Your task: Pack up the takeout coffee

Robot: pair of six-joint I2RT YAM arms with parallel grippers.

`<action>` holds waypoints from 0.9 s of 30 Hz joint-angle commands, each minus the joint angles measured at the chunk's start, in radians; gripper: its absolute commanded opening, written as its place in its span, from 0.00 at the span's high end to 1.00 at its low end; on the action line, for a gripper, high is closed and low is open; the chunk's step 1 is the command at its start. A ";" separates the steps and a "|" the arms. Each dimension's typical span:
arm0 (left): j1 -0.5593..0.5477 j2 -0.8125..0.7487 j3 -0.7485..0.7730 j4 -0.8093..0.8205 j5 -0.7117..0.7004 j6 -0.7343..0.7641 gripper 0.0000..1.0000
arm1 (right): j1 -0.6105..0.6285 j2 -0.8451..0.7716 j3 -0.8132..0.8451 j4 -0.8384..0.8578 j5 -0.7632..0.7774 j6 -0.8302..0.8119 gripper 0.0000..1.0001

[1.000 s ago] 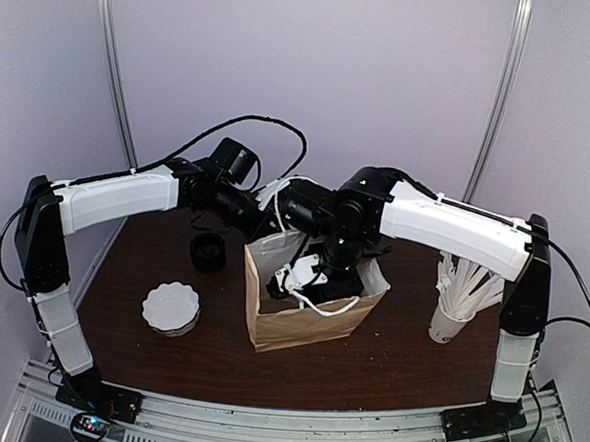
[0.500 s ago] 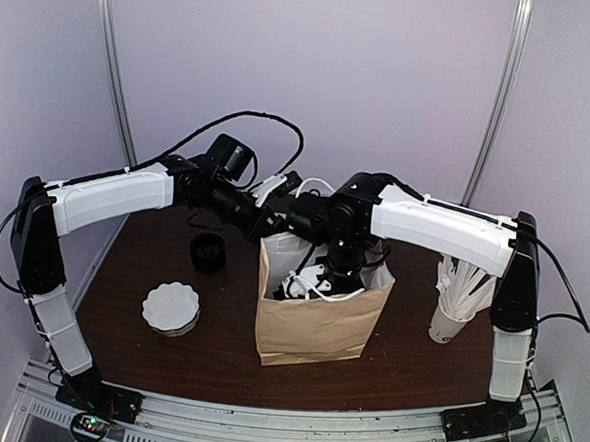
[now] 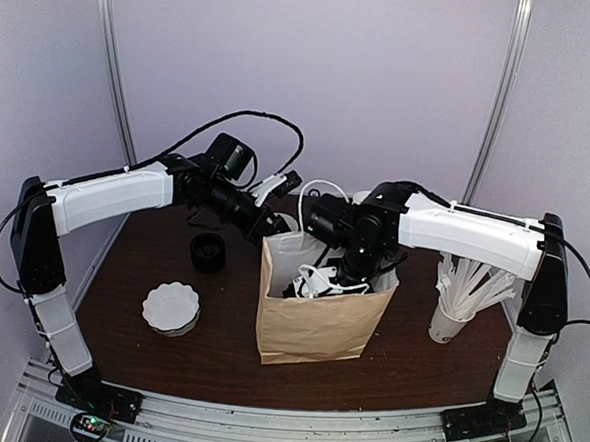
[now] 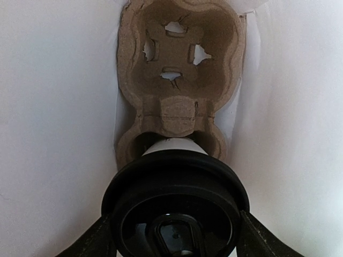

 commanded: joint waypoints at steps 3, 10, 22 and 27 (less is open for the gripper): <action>0.015 -0.039 0.042 -0.006 0.000 0.022 0.19 | -0.010 0.050 -0.054 0.041 -0.014 -0.003 0.50; 0.023 -0.050 0.045 -0.040 -0.017 0.043 0.19 | -0.020 0.078 -0.058 0.028 -0.038 -0.005 0.51; 0.028 -0.051 0.039 -0.034 -0.013 0.042 0.19 | -0.020 0.061 -0.083 0.065 -0.005 0.014 0.52; 0.028 -0.065 0.037 -0.036 -0.017 0.043 0.19 | -0.020 0.078 -0.076 0.037 -0.003 0.009 0.52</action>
